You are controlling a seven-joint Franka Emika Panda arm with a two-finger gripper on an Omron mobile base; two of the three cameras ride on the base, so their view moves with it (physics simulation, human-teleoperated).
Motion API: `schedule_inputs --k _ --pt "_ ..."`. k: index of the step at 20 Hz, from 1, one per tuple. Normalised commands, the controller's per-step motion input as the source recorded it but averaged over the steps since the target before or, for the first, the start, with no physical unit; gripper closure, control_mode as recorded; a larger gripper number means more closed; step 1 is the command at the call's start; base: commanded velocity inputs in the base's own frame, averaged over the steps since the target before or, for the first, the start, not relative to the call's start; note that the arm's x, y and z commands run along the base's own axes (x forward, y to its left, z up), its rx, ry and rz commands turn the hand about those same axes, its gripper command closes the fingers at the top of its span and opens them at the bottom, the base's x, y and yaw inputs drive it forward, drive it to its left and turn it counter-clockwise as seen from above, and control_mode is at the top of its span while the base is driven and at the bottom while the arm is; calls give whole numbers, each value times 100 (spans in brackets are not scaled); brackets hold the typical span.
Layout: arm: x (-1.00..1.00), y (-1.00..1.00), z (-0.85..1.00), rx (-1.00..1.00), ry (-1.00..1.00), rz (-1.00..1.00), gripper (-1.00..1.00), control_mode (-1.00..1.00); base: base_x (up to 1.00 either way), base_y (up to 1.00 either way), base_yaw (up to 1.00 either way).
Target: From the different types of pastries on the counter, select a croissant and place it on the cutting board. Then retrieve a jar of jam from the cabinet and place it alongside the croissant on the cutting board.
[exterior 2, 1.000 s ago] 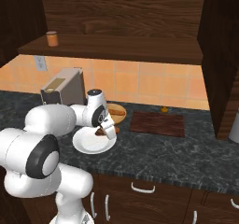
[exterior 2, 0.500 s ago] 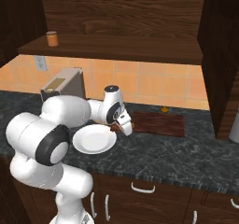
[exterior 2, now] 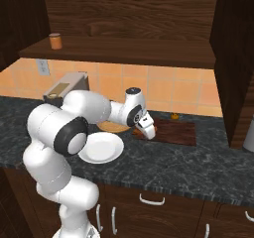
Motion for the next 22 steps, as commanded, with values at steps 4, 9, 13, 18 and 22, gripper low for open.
schedule_inputs --k 4,9,13,18,22 --pt "50 -40 0 -7 0 0 100 -100 0 0 0" --pt "56 -20 1 -2 0 0 100 -100 0 0 0" --pt "70 -24 2 0 0 0 100 -100 0 0 0" --pt "70 -13 -3 0 3 -2 100 -100 0 0 0" --pt "85 0 -42 0 13 -10 100 -100 0 0 0"
